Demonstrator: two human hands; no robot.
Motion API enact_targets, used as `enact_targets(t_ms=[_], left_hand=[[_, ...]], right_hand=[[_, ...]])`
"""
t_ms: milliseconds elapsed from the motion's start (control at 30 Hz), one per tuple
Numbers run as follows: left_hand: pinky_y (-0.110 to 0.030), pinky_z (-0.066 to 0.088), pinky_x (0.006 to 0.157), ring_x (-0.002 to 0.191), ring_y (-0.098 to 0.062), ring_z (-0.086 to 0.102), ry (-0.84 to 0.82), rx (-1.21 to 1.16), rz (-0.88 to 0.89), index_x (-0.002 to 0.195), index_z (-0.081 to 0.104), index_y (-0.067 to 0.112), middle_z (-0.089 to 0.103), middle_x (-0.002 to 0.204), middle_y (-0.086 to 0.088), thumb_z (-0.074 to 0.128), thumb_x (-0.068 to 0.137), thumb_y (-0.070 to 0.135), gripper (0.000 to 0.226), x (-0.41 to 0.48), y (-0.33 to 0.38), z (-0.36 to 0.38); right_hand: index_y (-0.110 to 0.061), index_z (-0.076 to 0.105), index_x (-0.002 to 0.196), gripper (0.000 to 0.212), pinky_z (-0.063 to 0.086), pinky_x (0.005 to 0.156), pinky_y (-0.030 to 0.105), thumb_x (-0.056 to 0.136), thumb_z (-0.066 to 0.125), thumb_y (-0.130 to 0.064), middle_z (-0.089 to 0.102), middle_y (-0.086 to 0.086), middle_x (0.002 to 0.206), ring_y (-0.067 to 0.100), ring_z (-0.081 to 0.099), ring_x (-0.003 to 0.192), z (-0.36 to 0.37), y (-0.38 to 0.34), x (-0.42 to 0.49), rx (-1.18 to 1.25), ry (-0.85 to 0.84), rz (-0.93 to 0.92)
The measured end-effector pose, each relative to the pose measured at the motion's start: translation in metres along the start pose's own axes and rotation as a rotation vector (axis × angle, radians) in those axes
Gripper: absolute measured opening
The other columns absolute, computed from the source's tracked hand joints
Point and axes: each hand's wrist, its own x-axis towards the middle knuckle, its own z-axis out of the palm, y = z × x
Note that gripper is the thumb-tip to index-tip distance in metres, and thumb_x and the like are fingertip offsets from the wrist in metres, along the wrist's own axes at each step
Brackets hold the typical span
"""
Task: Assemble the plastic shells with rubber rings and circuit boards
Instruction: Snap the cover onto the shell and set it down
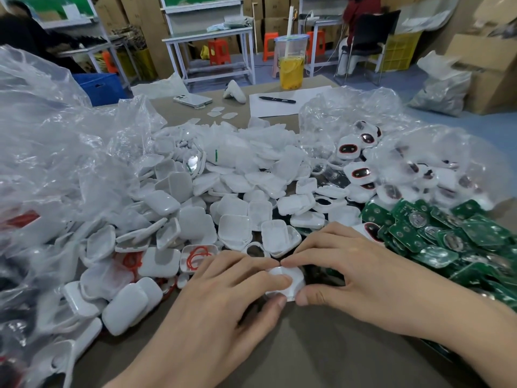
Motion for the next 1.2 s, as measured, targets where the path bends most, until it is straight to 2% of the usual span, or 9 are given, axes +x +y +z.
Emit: enact_targets(t_ms=[200, 367, 533, 667, 733, 833, 967, 1100, 1200], left_hand=[[-0.027, 0.044, 0.089, 0.108, -0.005, 0.057, -0.008, -0.011, -0.006, 0.108, 0.069, 0.04, 0.063, 0.123, 0.027, 0.053, 0.097, 0.046, 0.02, -0.002, -0.001, 0.001], [-0.031, 0.049, 0.089, 0.108, -0.005, 0.057, 0.017, -0.009, -0.012, 0.11, 0.067, 0.04, 0.063, 0.124, 0.029, 0.053, 0.098, 0.047, 0.02, -0.005, 0.0, 0.004], [-0.03, 0.05, 0.083, 0.103, -0.007, 0.056, -0.001, -0.003, -0.015, 0.109, 0.065, 0.039, 0.064, 0.123, 0.03, 0.05, 0.1, 0.049, 0.02, -0.005, 0.002, 0.0], [-0.031, 0.048, 0.083, 0.104, -0.01, 0.057, 0.002, 0.004, -0.01, 0.107, 0.067, 0.036, 0.069, 0.115, 0.026, 0.05, 0.1, 0.047, 0.022, -0.006, 0.005, -0.003], [-0.03, 0.047, 0.083, 0.104, -0.011, 0.058, 0.005, 0.019, -0.003, 0.107, 0.067, 0.034, 0.07, 0.108, 0.023, 0.05, 0.099, 0.046, 0.022, -0.006, 0.007, -0.005], [-0.027, 0.042, 0.082, 0.105, -0.008, 0.054, -0.013, 0.019, 0.0, 0.109, 0.067, 0.035, 0.069, 0.099, 0.019, 0.047, 0.1, 0.047, 0.025, -0.006, 0.01, -0.009], [-0.031, 0.044, 0.087, 0.105, -0.007, 0.051, -0.024, -0.04, -0.01, 0.11, 0.068, 0.036, 0.067, 0.103, 0.017, 0.053, 0.101, 0.044, 0.019, -0.006, 0.013, -0.014], [-0.031, 0.043, 0.085, 0.102, -0.012, 0.056, 0.006, -0.072, -0.026, 0.112, 0.072, 0.036, 0.052, 0.101, 0.037, 0.062, 0.099, 0.031, 0.017, -0.007, 0.014, -0.015], [-0.025, 0.036, 0.089, 0.107, -0.002, 0.047, -0.061, -0.15, -0.123, 0.118, 0.071, 0.04, 0.04, 0.097, 0.046, 0.06, 0.1, 0.031, 0.023, -0.004, 0.01, -0.013]], right_hand=[[-0.052, 0.059, 0.125, 0.043, 0.024, 0.1, 0.006, 0.084, 0.059, -0.065, 0.047, -0.037, 0.116, -0.01, 0.03, 0.124, 0.002, -0.003, 0.001, 0.047, 0.002, 0.057], [-0.048, 0.063, 0.122, 0.039, 0.018, 0.099, 0.003, 0.084, 0.065, -0.057, 0.049, -0.037, 0.11, -0.015, 0.027, 0.12, 0.003, -0.006, 0.003, 0.037, 0.001, 0.107], [-0.042, 0.065, 0.122, 0.037, 0.028, 0.099, 0.019, 0.085, 0.069, -0.048, 0.055, -0.027, 0.117, -0.002, 0.034, 0.117, 0.001, -0.018, 0.006, -0.005, -0.004, 0.154], [-0.041, 0.068, 0.114, 0.028, 0.027, 0.085, 0.011, 0.086, 0.069, -0.038, 0.055, -0.028, 0.107, 0.003, 0.037, 0.111, -0.002, -0.027, 0.007, -0.039, -0.006, 0.181], [-0.041, 0.068, 0.115, 0.028, 0.027, 0.082, 0.018, 0.087, 0.068, -0.036, 0.053, -0.028, 0.105, 0.005, 0.037, 0.113, -0.003, -0.031, 0.007, -0.056, -0.019, 0.202], [-0.04, 0.067, 0.119, 0.031, 0.023, 0.08, 0.027, 0.089, 0.066, -0.034, 0.058, -0.021, 0.119, 0.01, 0.037, 0.119, -0.003, -0.036, 0.007, -0.092, -0.027, 0.223], [-0.035, 0.065, 0.126, 0.036, 0.033, 0.101, 0.032, 0.09, 0.066, -0.033, 0.059, -0.011, 0.125, 0.016, 0.04, 0.122, -0.002, -0.041, 0.007, -0.112, -0.035, 0.225], [-0.031, 0.066, 0.12, 0.033, 0.036, 0.099, 0.033, 0.087, 0.069, -0.031, 0.059, -0.009, 0.118, 0.018, 0.043, 0.119, -0.003, -0.041, 0.009, -0.108, -0.032, 0.263], [-0.03, 0.066, 0.118, 0.034, 0.04, 0.092, 0.031, 0.084, 0.073, -0.033, 0.06, -0.007, 0.118, 0.016, 0.047, 0.115, -0.007, -0.043, 0.013, -0.105, -0.056, 0.308]])
